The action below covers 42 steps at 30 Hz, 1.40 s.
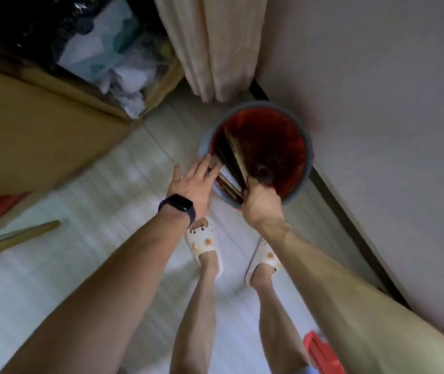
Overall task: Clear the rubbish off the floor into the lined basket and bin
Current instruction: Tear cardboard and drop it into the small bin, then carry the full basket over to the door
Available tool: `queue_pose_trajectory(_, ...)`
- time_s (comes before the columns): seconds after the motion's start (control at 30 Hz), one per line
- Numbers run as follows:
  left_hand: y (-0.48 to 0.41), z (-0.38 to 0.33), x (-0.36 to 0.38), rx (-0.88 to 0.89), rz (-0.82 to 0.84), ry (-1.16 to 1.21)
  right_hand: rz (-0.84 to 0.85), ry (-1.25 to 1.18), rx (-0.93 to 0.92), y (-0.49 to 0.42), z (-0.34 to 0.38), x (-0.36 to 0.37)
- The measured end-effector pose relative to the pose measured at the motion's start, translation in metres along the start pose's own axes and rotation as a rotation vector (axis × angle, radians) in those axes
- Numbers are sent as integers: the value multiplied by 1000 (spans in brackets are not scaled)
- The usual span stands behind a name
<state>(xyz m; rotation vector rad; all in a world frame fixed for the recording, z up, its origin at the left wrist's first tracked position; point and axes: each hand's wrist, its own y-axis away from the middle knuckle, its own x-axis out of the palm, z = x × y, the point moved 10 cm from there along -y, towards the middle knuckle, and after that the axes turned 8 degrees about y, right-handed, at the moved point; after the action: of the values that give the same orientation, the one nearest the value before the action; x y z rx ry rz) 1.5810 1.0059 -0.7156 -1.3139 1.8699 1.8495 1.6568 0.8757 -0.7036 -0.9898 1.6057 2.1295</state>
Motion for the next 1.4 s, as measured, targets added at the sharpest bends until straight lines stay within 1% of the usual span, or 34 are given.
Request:
queue_pose_trajectory(0.1, -13, 8, 13, 20, 12, 12, 120, 93, 23, -18, -6, 33)
queue_pose_trajectory(0.17, -15, 10, 15, 37, 20, 31, 196, 102, 27, -26, -11, 43)
queue_pose_trajectory(0.23, -12, 8, 12, 46, 55, 28, 234, 67, 16, -24, -12, 39)
queue_pose_trajectory(0.4, 6, 4, -11, -5, 119, 44, 198, 44, -88, 14, -5, 2)
queue_pose_trajectory(0.47, 22, 1, -23, -46, 120, 79, 182, 53, -125, 40, -3, -17)
queue_pose_trajectory(0.53, 35, -7, -23, -70, 157, 114, 189, 42, -151, 62, -2, -24)
queue_pose_trajectory(0.63, 68, -19, -31, -115, 126, 240, 193, 108, -236, 94, 5, -42)
queue_pose_trajectory(0.77, 129, -9, -16, -272, 58, 428, 159, 239, -426, 132, 28, -54)
queue_pose_trajectory(0.93, 245, 5, 60, -583, -53, 786, 181, 397, -626, 197, 49, -38)
queue_pose_trajectory(1.0, 300, 4, 106, -713, -69, 951, 196, 454, -716, 231, 60, -21)
queue_pose_trajectory(1.1, 363, -4, 166, -831, -72, 1091, 214, 531, -813, 272, 74, 8)
queue_pose_trajectory(1.17, 404, -10, 203, -903, -90, 1177, 230, 594, -868, 299, 83, 35)
queue_pose_trajectory(1.2, 436, -13, 234, -962, -119, 1234, 247, 649, -926, 323, 94, 62)
queue_pose_trajectory(1.23, 447, -15, 244, -978, -126, 1254, 249, 671, -935, 330, 97, 70)
queue_pose_trajectory(1.4, 547, -33, 355, -1121, -210, 1418, 269, 826, -1084, 423, 120, 189)
